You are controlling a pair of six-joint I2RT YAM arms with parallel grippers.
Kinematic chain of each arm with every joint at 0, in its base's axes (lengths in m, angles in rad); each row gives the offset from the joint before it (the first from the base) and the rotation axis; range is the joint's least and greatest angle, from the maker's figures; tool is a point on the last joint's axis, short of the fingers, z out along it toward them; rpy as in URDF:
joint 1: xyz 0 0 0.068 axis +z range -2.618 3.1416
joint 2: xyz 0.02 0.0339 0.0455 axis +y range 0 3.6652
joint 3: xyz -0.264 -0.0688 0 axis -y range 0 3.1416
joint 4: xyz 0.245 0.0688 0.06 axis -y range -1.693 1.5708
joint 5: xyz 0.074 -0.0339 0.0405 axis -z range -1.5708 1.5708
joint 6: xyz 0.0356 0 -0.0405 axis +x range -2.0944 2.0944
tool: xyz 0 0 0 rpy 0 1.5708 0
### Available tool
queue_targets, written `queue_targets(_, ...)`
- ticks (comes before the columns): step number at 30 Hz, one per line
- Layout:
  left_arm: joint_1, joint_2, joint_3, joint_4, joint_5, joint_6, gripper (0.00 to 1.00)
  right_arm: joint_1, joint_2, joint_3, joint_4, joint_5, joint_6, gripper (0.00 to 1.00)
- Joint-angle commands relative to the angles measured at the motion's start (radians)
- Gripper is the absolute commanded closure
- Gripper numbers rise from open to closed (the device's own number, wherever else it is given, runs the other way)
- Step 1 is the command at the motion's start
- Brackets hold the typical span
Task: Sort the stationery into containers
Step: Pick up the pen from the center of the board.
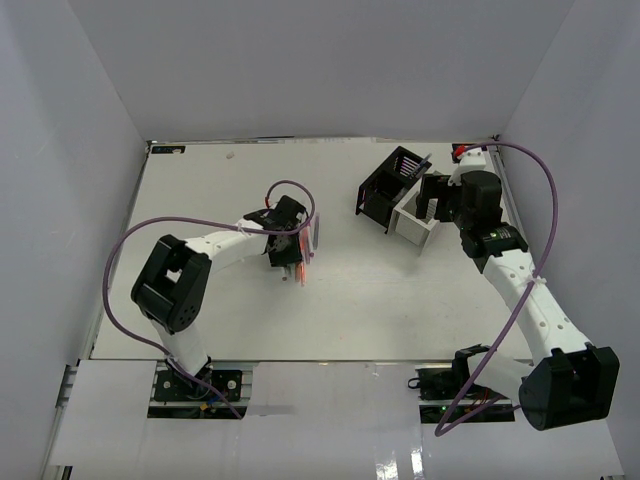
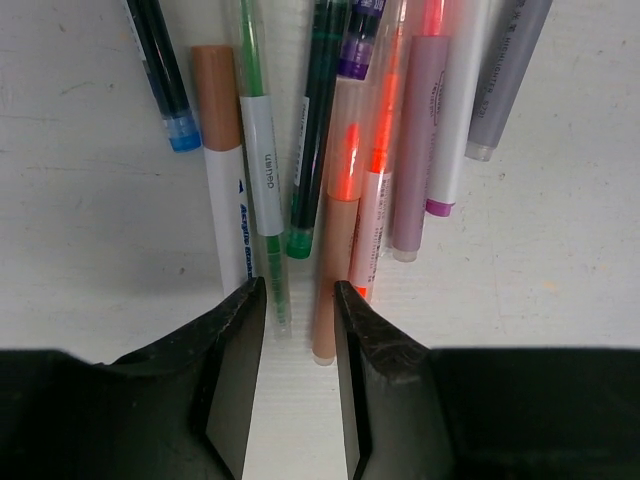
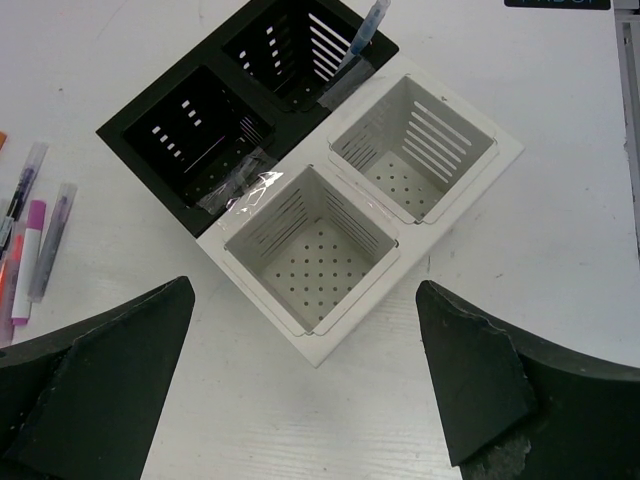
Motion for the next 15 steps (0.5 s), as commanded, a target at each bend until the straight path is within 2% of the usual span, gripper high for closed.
queue_targets(1, 0.006, 0.004, 0.041, -0.004, -0.019, 0.007, 0.56, 0.004, -0.024, -0.002, 0.018, -0.008, 0.005, 0.02)
queue_targets(15, 0.02, 0.013, 0.002, -0.024, -0.029, -0.001, 0.62, 0.004, -0.027, -0.017, 0.019, -0.025, 0.008, 0.02)
